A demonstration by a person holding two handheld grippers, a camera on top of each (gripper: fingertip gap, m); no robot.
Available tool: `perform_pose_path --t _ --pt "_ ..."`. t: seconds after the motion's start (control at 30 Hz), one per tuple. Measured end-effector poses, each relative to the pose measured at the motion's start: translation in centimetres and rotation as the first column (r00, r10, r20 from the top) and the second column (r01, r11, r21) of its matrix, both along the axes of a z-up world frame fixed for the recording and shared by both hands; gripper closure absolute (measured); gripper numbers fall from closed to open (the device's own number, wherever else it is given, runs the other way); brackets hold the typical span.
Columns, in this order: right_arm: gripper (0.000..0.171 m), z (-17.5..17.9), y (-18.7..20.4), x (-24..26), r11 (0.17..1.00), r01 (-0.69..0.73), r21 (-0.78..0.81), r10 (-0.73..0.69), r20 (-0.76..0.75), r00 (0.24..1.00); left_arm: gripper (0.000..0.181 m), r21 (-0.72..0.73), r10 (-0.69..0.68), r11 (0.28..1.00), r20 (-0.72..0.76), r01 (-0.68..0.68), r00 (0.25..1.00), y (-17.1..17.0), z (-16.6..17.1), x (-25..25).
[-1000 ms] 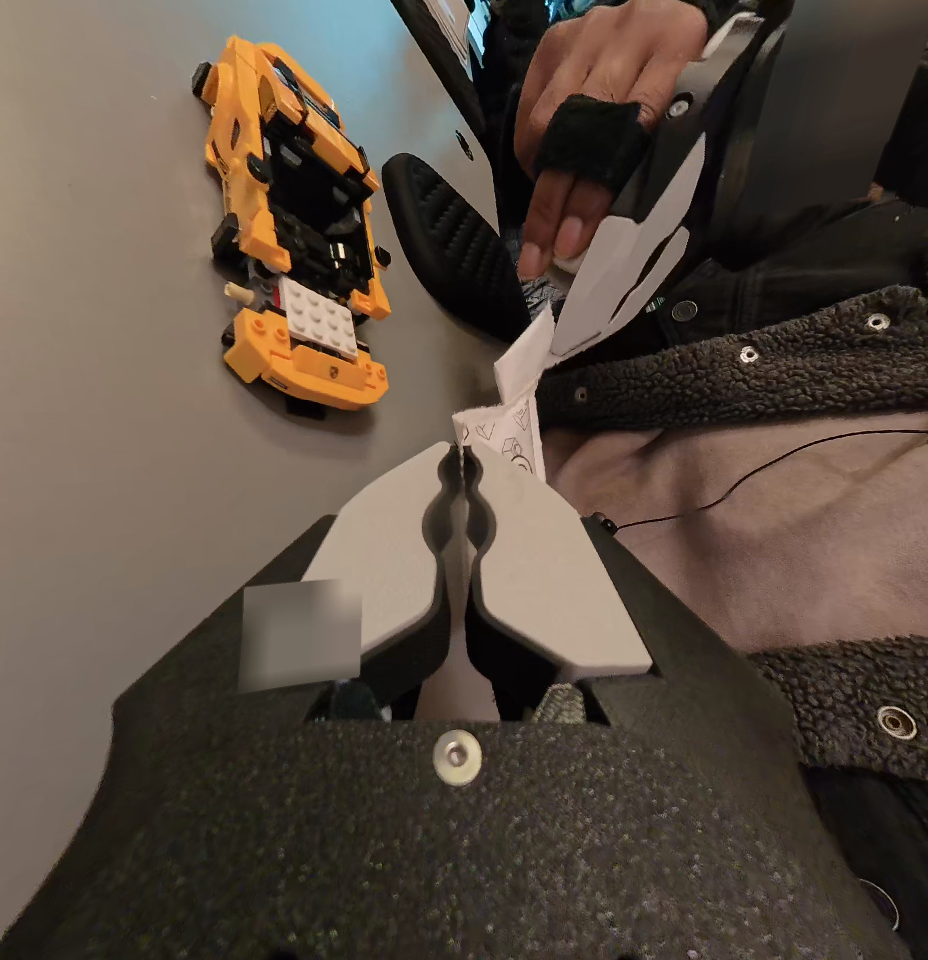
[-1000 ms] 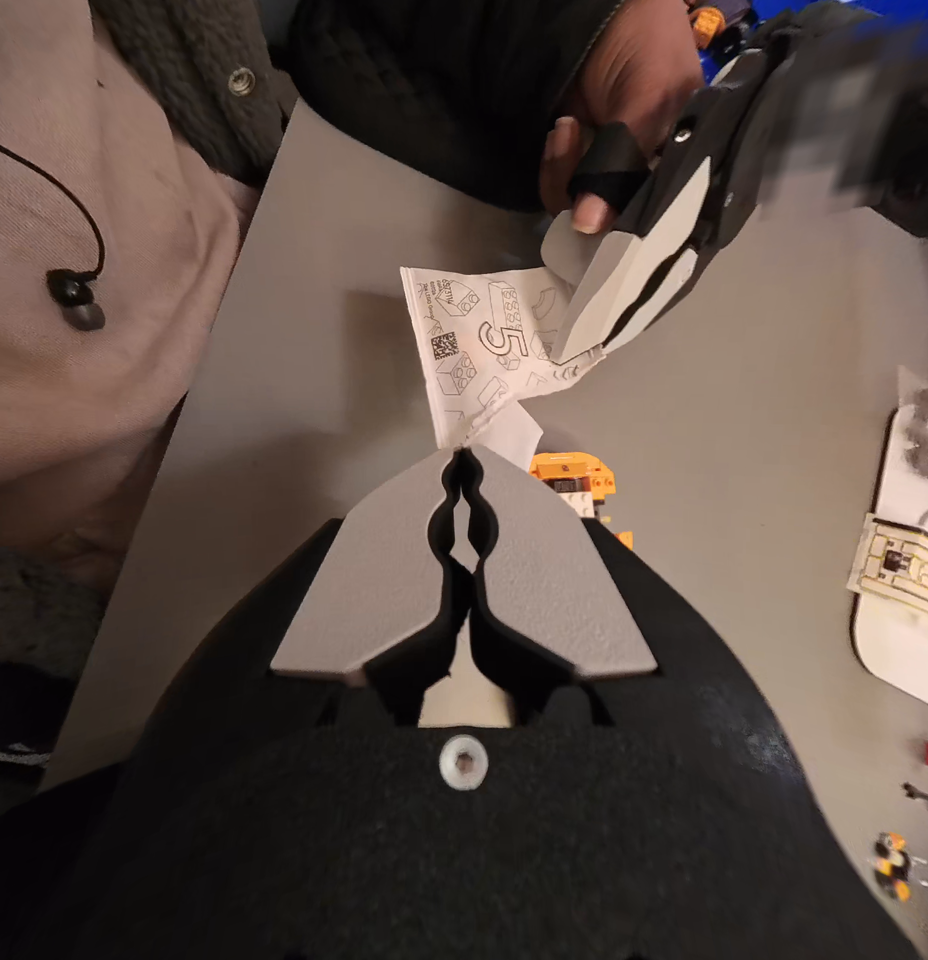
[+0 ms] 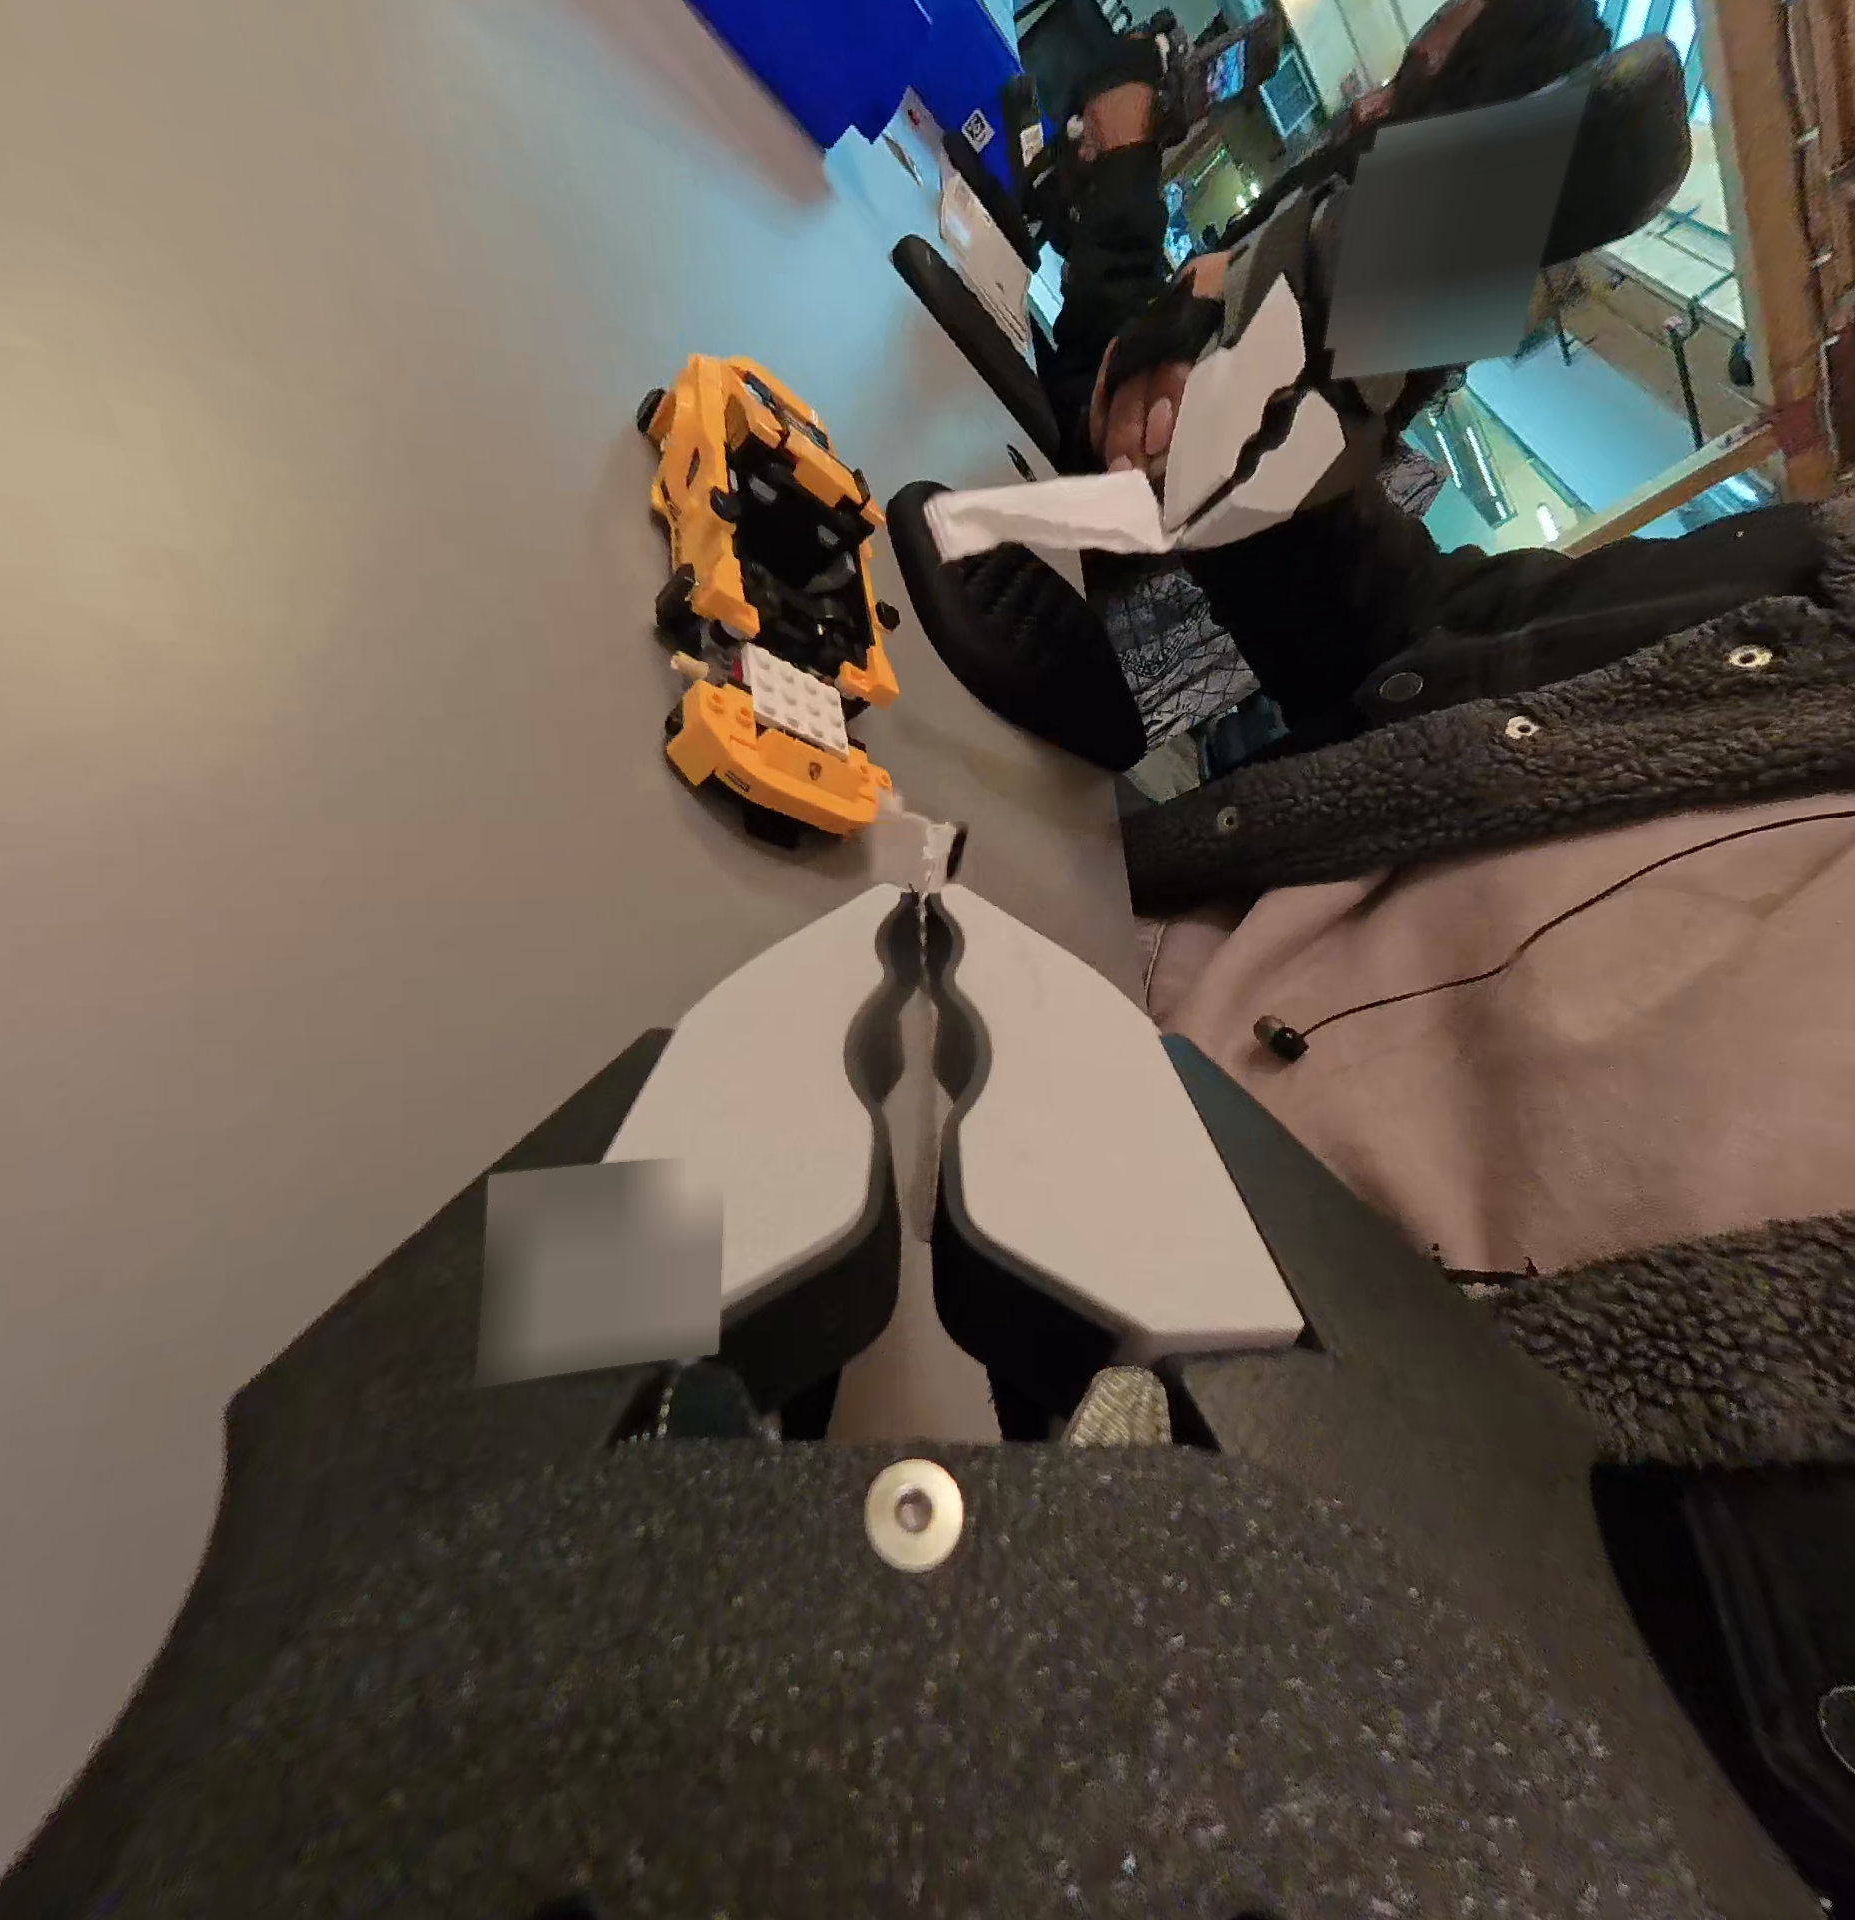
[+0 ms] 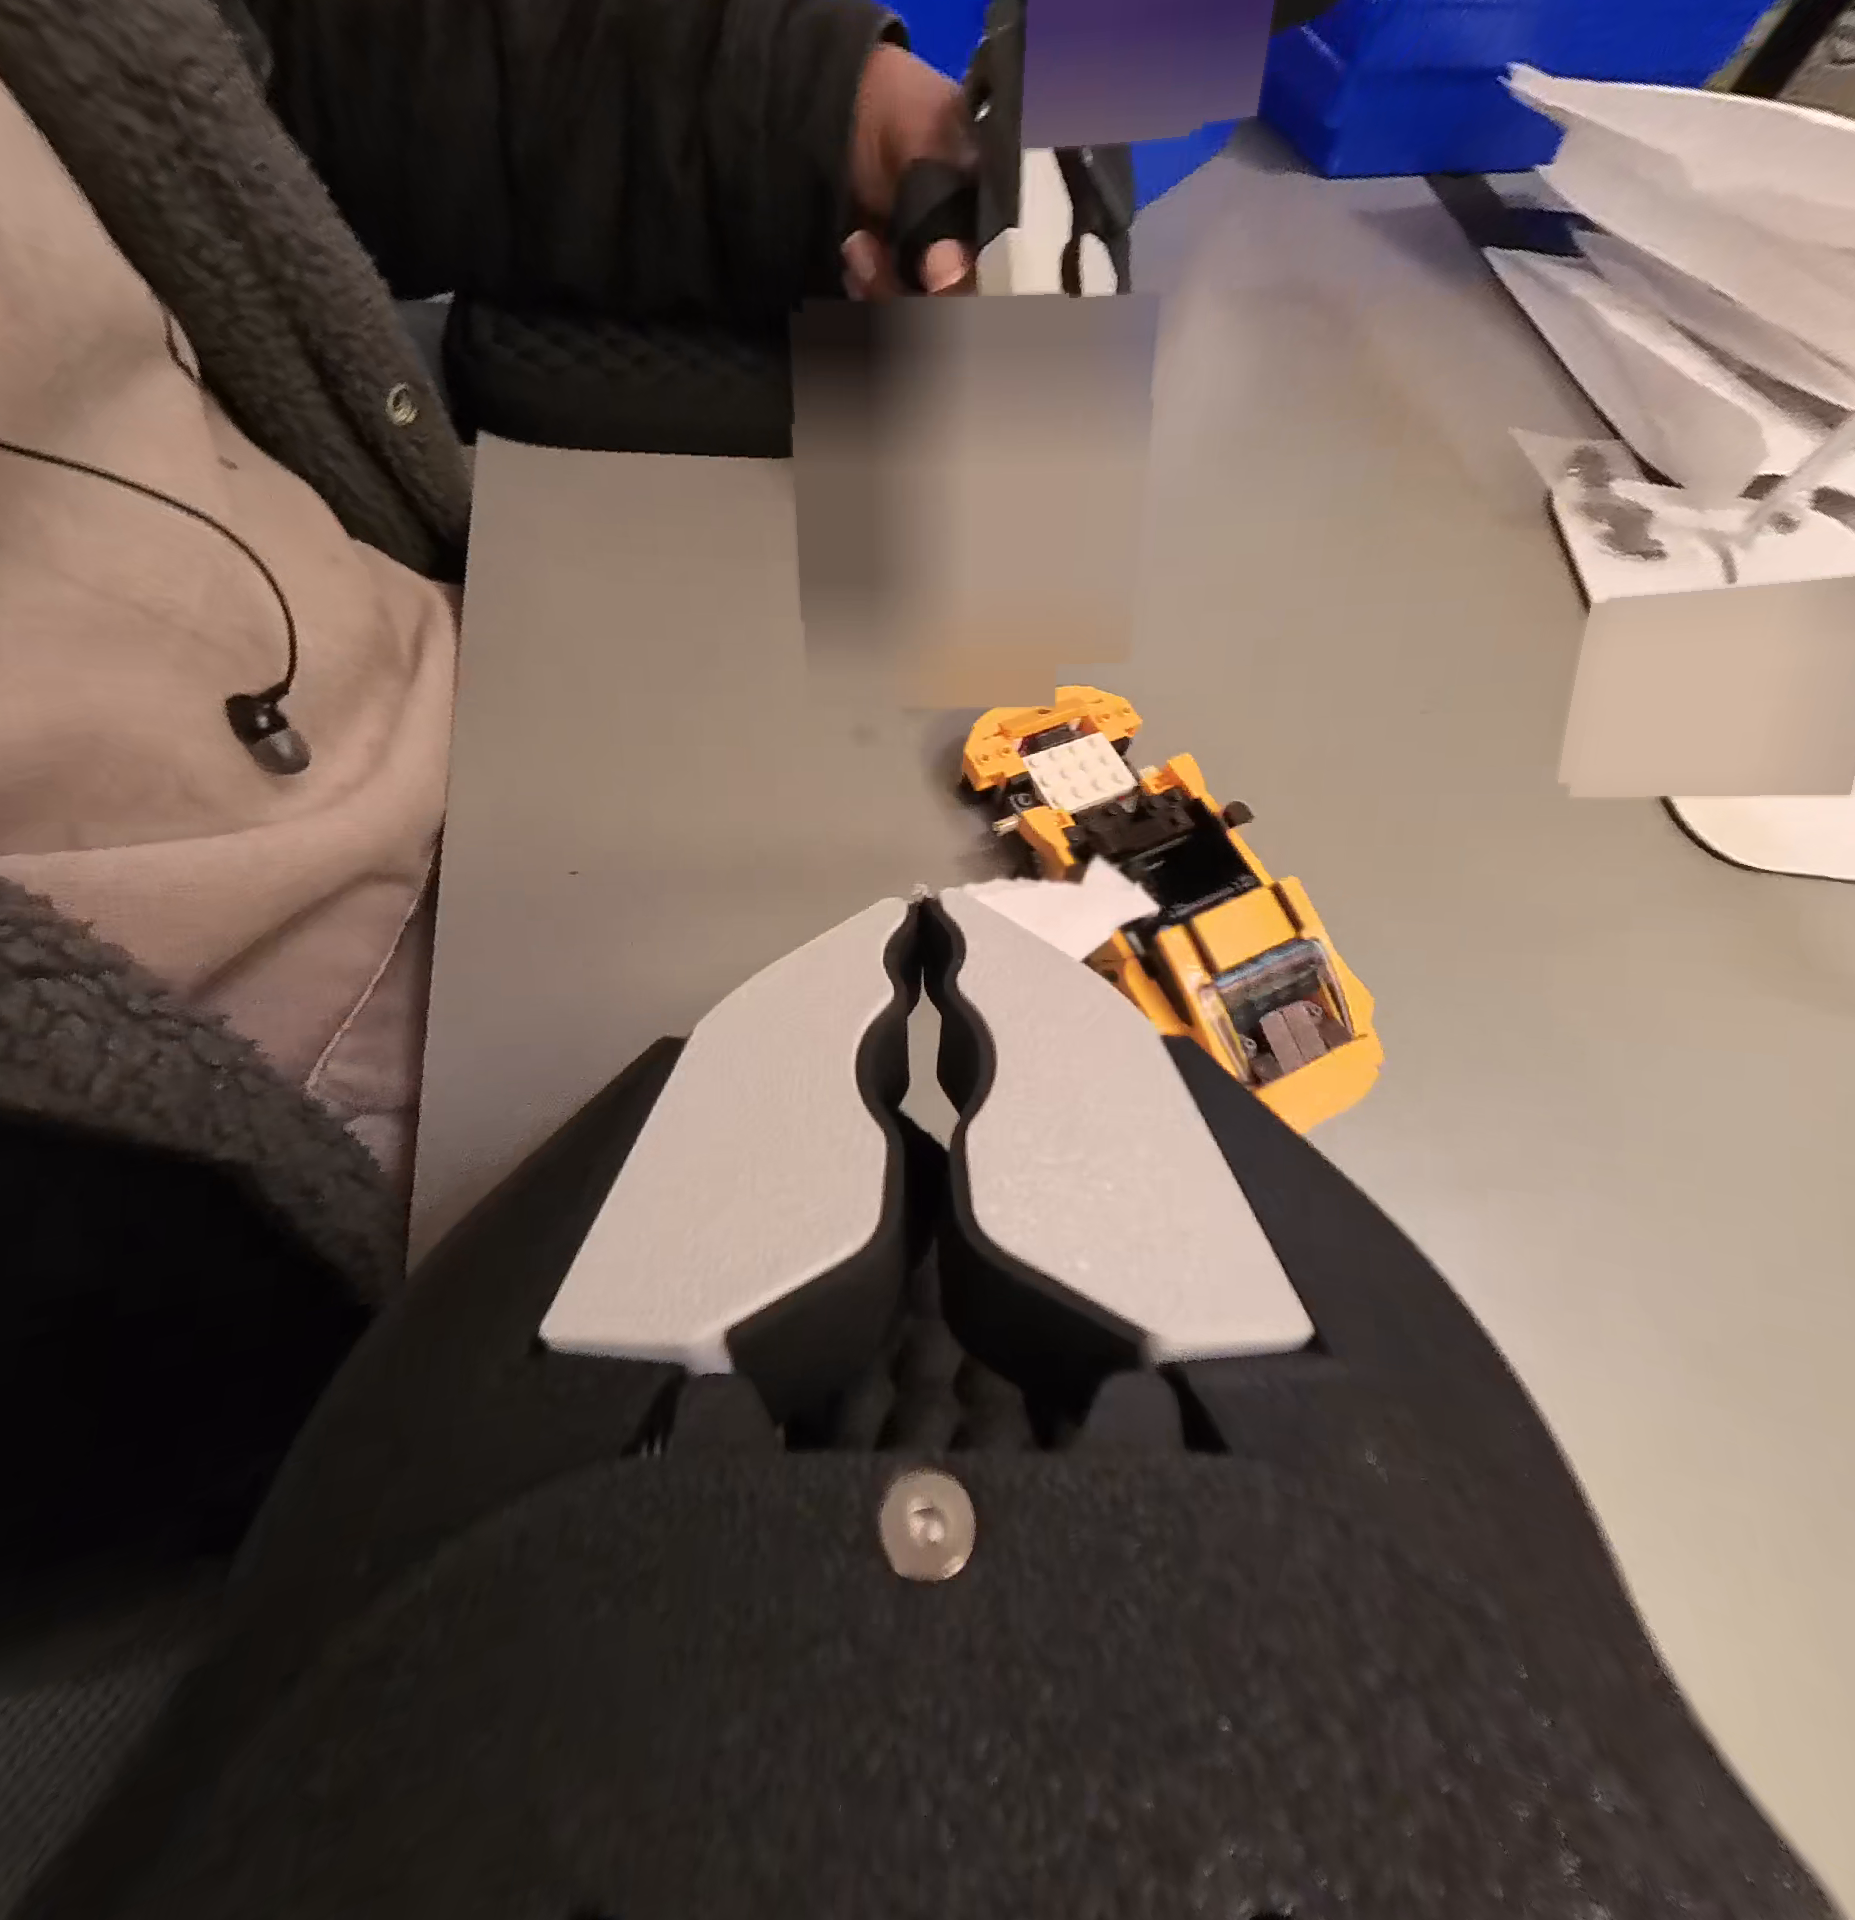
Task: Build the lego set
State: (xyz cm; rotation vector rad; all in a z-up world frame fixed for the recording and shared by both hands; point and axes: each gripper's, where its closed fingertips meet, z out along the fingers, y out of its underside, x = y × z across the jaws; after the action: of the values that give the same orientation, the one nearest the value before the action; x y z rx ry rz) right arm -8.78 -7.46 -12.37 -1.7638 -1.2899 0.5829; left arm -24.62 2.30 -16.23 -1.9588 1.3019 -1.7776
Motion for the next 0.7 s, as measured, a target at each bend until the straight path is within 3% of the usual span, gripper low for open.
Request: perform_pose_path --t 0.47,0.7 --pt "0.171 2.7 6.3 1.7 0.982 0.148 0.114 -0.146 -0.029 0.989 0.181 0.039 0.012 0.999 0.029 -0.013 1.000 0.1 0.2 0.0" --pt "0.171 0.8 10.1 4.3 0.960 0.251 0.120 -0.257 0.031 0.966 0.181 0.037 0.029 0.999 0.039 -0.030 0.999 0.3 0.3 -0.1"
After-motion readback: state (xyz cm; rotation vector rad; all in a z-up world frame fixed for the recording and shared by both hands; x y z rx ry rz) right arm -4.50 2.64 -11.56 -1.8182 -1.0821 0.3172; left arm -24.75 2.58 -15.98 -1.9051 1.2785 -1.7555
